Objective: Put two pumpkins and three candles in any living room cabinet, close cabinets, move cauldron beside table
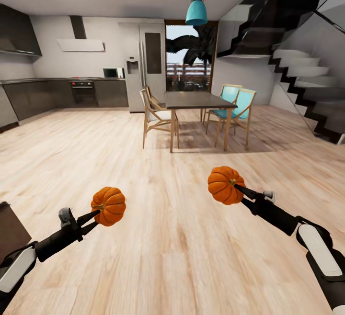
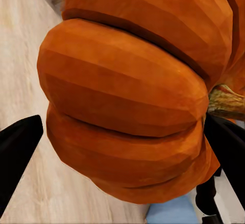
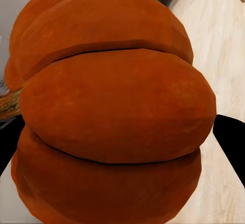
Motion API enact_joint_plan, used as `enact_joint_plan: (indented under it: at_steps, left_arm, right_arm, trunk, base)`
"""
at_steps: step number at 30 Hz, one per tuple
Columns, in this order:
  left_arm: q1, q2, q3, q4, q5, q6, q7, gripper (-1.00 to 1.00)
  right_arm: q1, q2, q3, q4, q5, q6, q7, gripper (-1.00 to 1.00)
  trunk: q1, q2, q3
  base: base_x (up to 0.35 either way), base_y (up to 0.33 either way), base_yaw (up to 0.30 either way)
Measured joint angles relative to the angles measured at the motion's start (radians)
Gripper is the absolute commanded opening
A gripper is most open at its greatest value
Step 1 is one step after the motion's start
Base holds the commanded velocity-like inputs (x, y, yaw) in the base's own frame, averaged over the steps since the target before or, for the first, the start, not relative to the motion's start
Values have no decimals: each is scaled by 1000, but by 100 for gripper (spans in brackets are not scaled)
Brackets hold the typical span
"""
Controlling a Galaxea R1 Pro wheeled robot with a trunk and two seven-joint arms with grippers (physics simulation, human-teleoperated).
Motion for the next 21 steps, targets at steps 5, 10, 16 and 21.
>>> enact_joint_plan:
  at_steps: [5,10,16,21]
  left_arm:
    - [0,1,0,0,0,1,0,-100]
    - [0,0,0,0,-1,1,-9,-100]
    - [0,0,0,0,-2,2,-12,-100]
    - [0,0,0,0,-2,36,-12,-100]
  right_arm:
    - [0,0,1,-1,0,-1,0,-100]
    - [0,0,0,-1,-1,-1,0,-100]
    - [0,0,0,-1,0,-1,-1,-100]
    - [0,0,0,-1,0,-1,0,-100]
  trunk:
    - [0,0,0]
    - [0,0,0]
    - [0,0,0]
    - [0,0,0]
  base:
    - [314,0,289]
    - [314,0,290]
    - [313,0,290]
    - [275,0,290]
